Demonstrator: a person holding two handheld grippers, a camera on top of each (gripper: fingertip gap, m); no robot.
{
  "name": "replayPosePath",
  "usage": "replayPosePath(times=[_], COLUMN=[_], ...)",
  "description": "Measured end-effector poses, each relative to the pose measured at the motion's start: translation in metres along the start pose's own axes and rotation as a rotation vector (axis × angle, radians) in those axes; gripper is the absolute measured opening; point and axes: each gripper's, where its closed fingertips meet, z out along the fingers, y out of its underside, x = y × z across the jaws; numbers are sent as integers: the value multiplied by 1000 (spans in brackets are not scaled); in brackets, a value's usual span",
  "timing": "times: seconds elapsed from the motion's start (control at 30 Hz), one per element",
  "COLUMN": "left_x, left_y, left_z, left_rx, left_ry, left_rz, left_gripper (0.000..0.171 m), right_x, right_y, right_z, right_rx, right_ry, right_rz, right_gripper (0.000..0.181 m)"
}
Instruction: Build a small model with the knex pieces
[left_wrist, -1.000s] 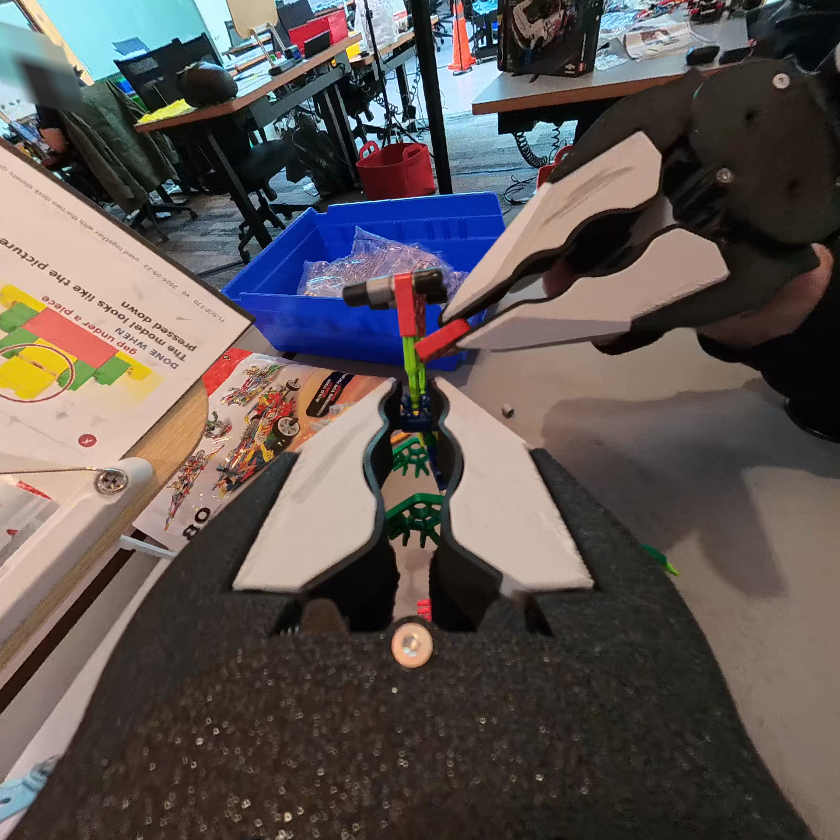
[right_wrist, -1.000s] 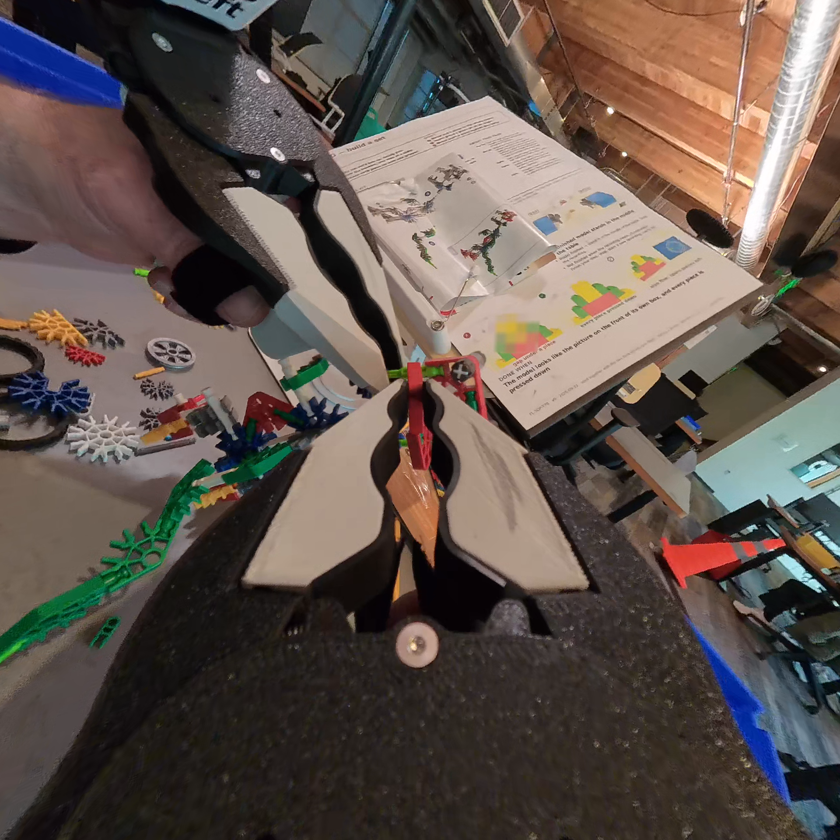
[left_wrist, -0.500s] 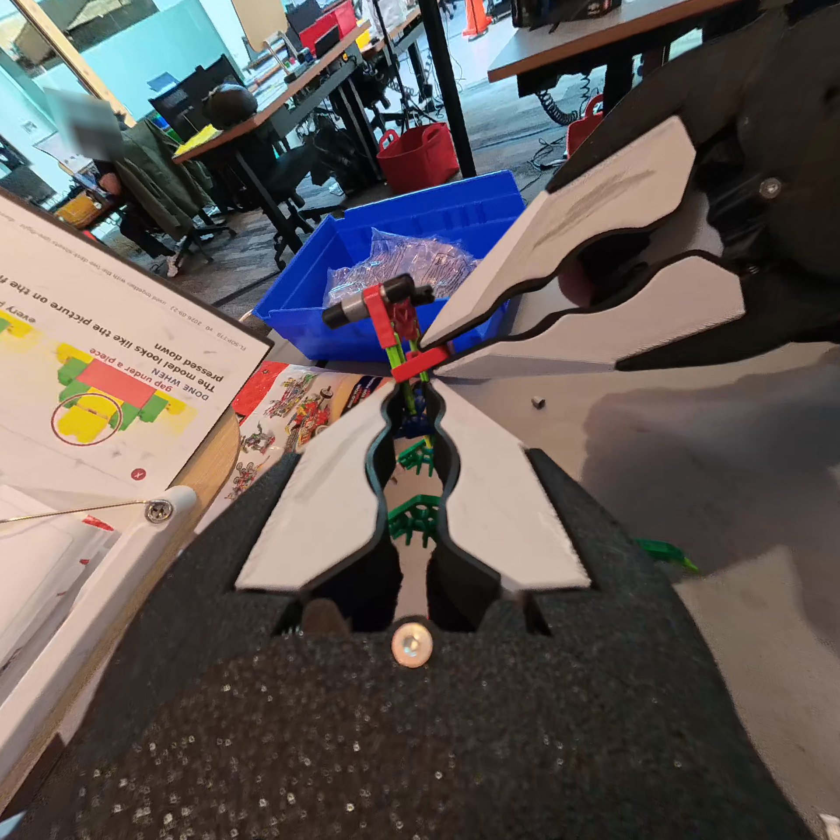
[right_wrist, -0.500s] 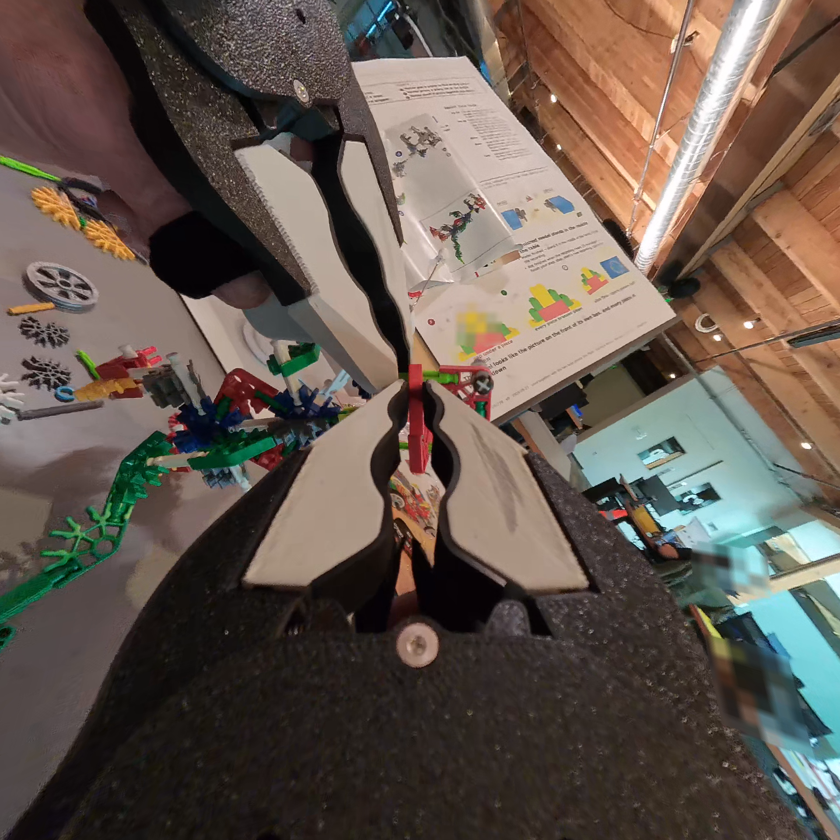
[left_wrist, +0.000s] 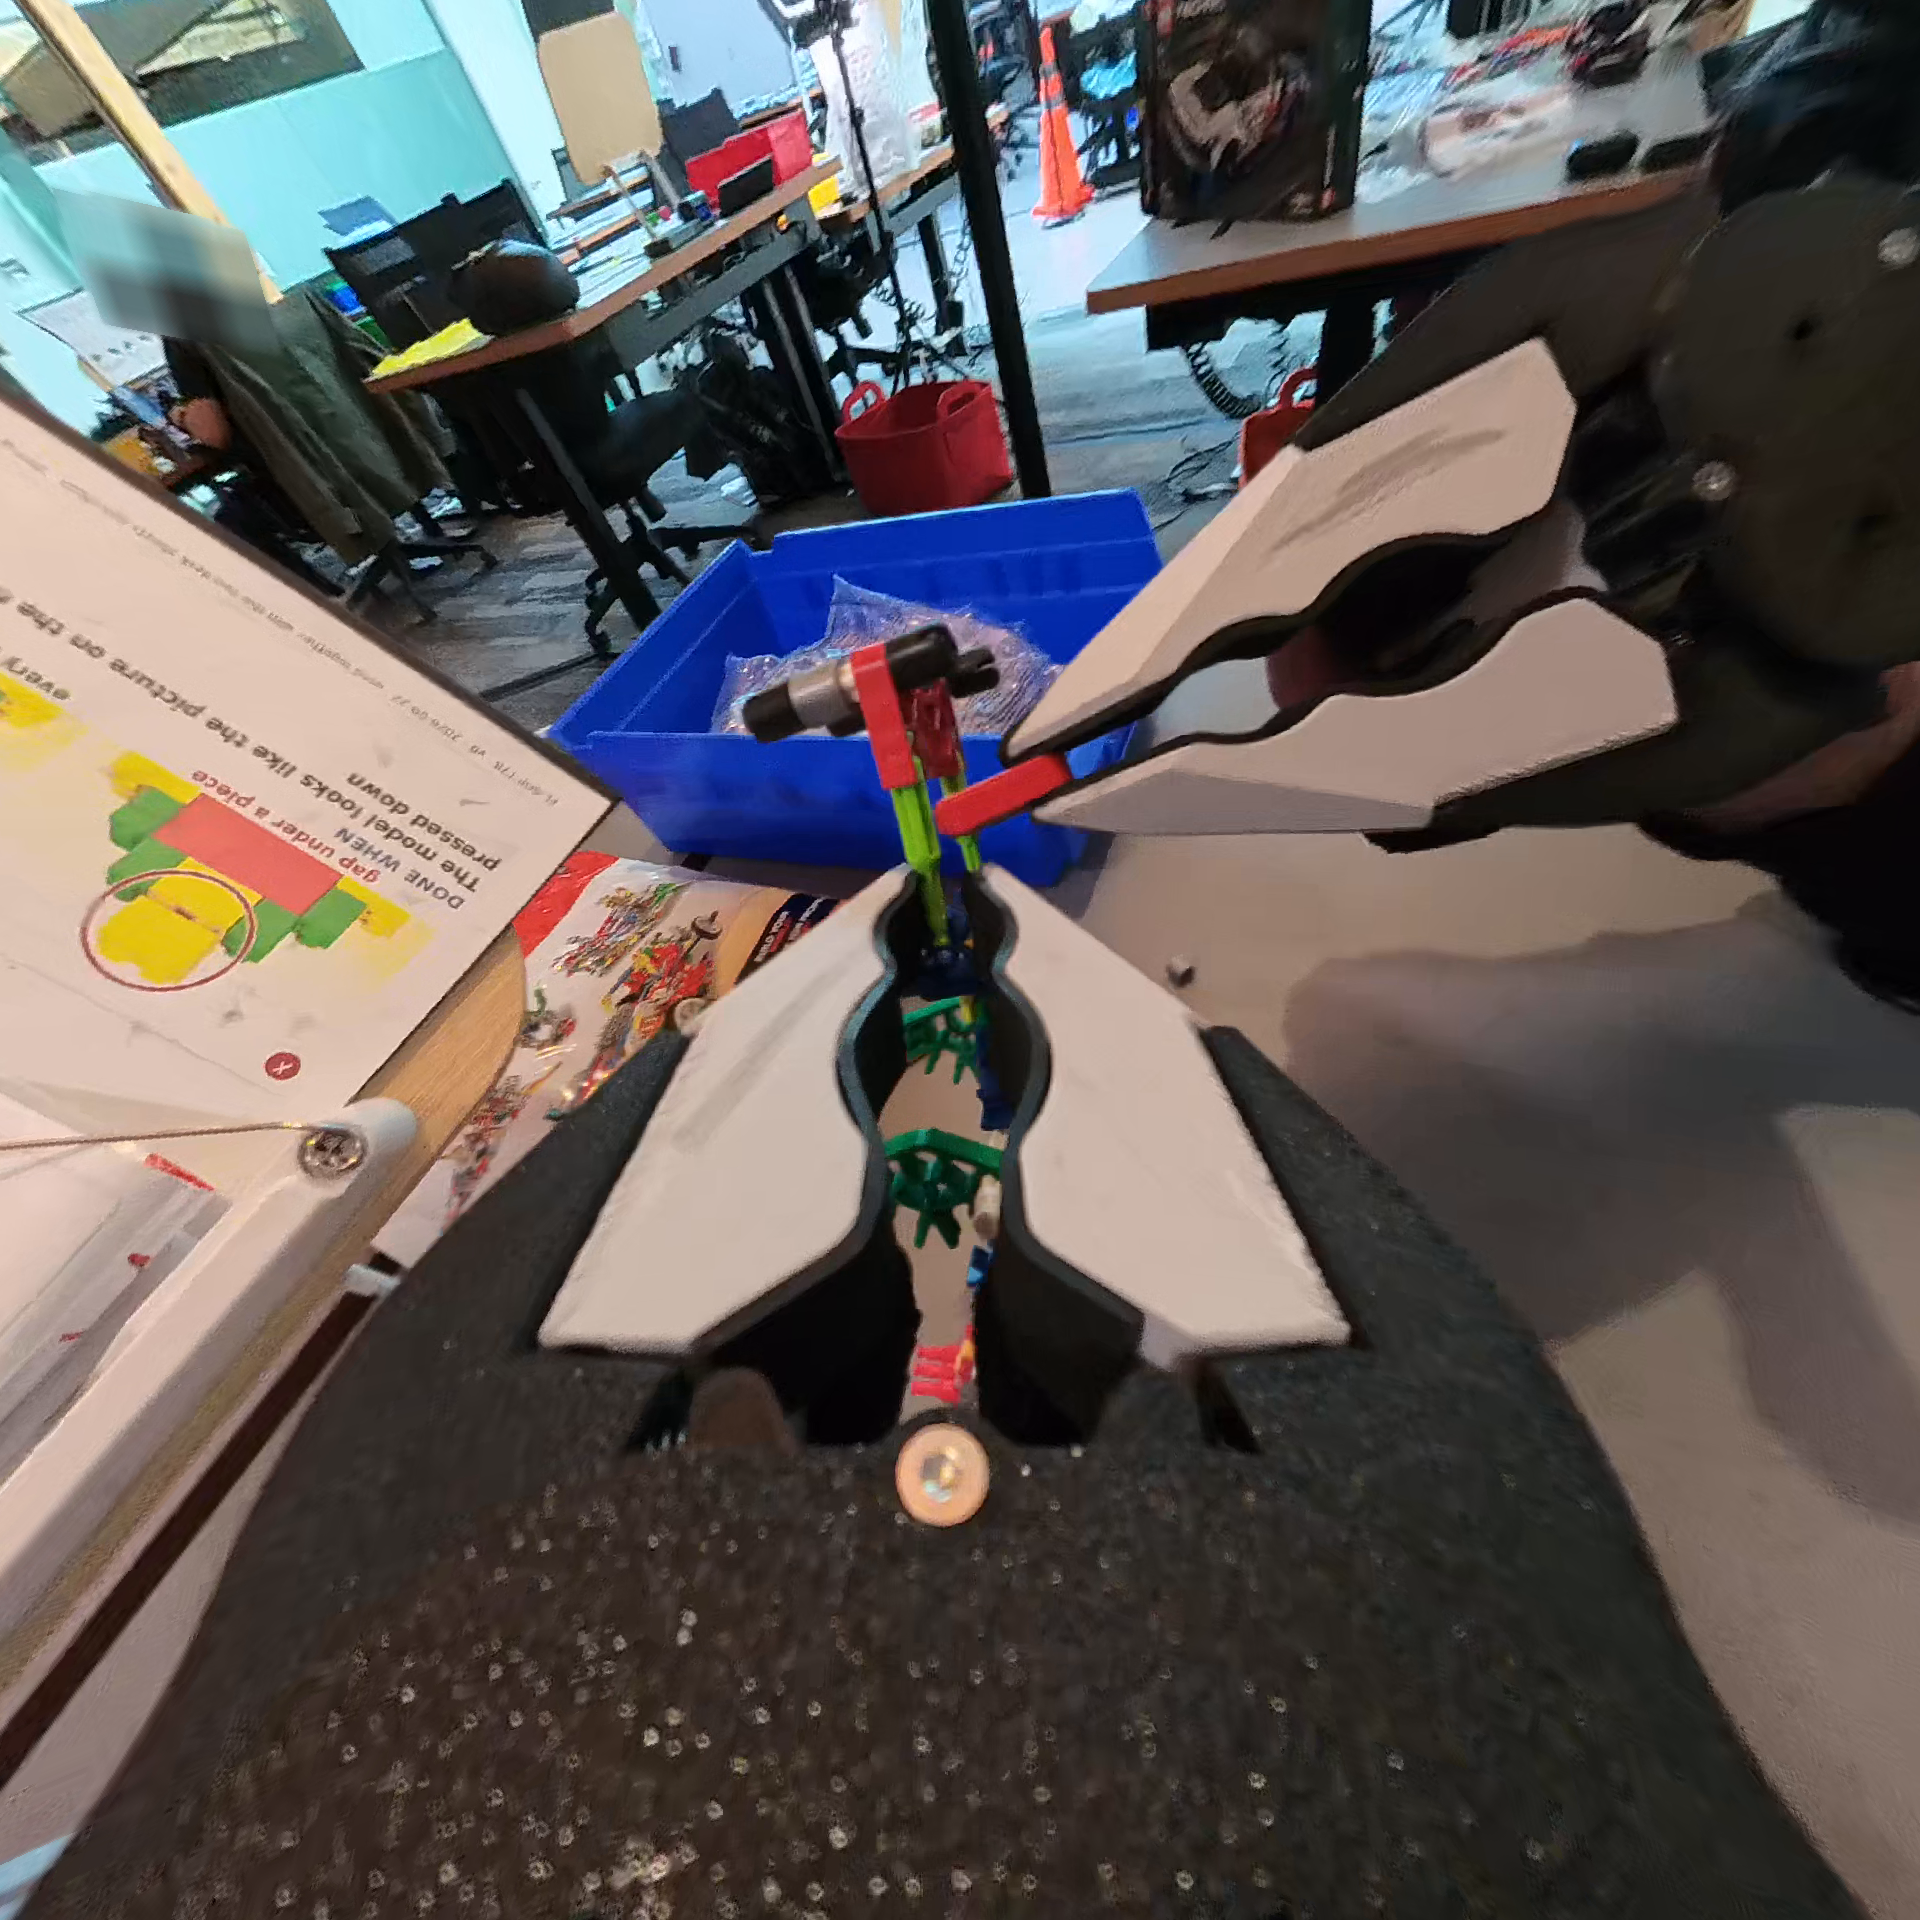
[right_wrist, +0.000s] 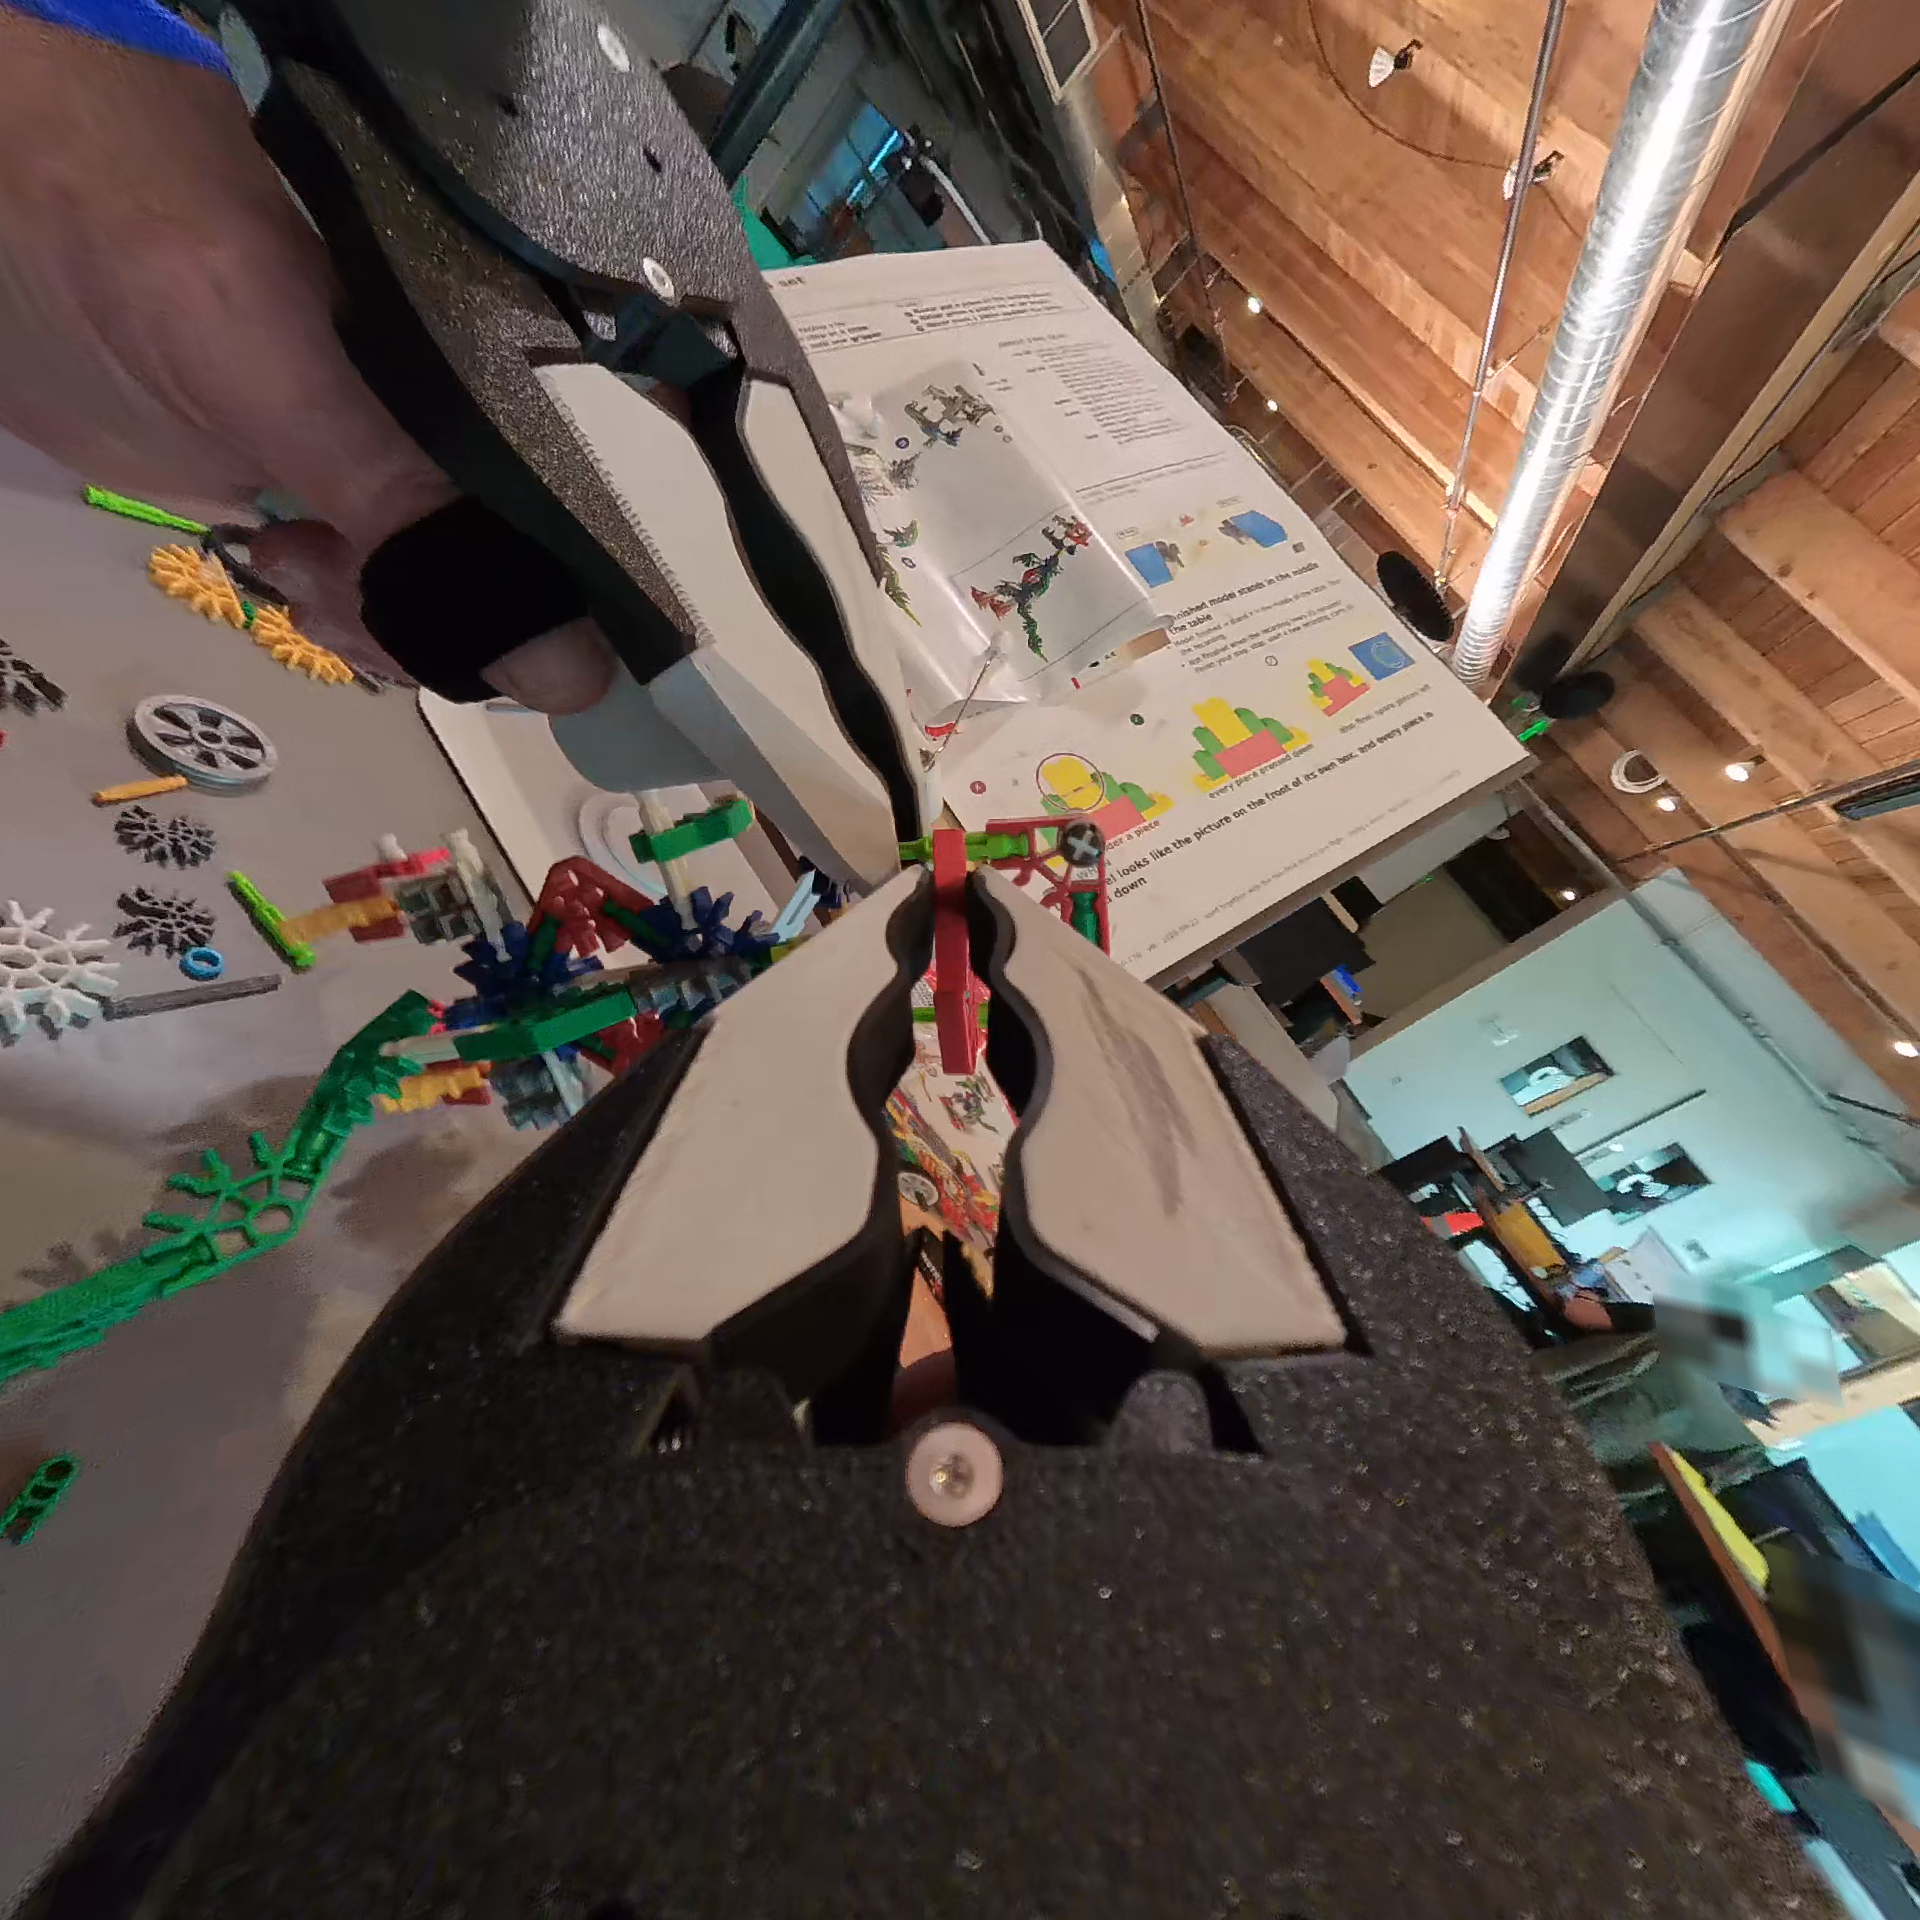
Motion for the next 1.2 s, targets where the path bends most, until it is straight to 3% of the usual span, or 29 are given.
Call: replayPosePath(times=[0.5,0.8,0.87,0.93,1.07,1.13,1.2], left_x=[3,6,4,4,8,10,12], left_y=[-3,-3,-1,2,3,5,4], left_z=[6,0,-4,-6,-10,-11,-11], left_rx=[-33,47,74,99,158,170,194], left_ry=[-63,-98,-102,-102,-84,-63,-35], left_rz=[132,172,172,180,192,199,179], left_gripper=[5,6,5,5,5,5,5], right_x=[3,-5,-10,-8,16,24,13], right_y=[2,-9,-22,-31,-18,-2,7], right_z=[3,0,-6,-19,-35,-35,-28], right_rx=[-65,-48,27,89,119,93,76], right_ry=[83,90,54,4,-29,-60,-188], right_rz=[-106,-192,-161,-102,91,202,350], right_gripper=[2,5,18,18,15,32,62])
